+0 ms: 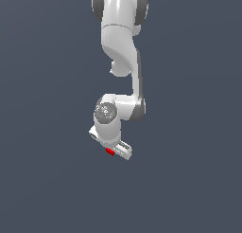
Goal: Pick up the red cube and move it to a goal position.
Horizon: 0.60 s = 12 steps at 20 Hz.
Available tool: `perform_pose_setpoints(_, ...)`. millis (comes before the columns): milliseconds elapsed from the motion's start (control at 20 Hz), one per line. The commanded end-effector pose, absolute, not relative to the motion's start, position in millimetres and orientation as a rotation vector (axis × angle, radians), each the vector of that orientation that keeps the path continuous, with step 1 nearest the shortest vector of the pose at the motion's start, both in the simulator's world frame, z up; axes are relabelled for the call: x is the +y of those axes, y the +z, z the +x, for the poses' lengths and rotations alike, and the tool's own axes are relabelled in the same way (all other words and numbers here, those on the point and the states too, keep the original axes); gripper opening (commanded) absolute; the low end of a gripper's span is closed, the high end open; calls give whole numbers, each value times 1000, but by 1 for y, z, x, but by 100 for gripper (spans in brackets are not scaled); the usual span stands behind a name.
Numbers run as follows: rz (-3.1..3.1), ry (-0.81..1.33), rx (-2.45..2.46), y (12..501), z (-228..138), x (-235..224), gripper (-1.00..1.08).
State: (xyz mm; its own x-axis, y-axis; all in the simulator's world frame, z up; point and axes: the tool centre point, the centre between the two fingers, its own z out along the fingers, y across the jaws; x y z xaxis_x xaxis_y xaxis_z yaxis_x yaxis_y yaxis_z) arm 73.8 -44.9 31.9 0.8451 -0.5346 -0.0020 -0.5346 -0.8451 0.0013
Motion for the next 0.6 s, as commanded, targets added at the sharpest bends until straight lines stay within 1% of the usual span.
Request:
perform_pose_setpoints(0, 3017, 0, -874, 45, 77, -42, -100)
perform_pose_setpoints(350, 3017, 0, -874, 97, 87, -28, -100)
perform_pose_setpoints(550, 3017, 0, -875, 115, 91, -24, -100)
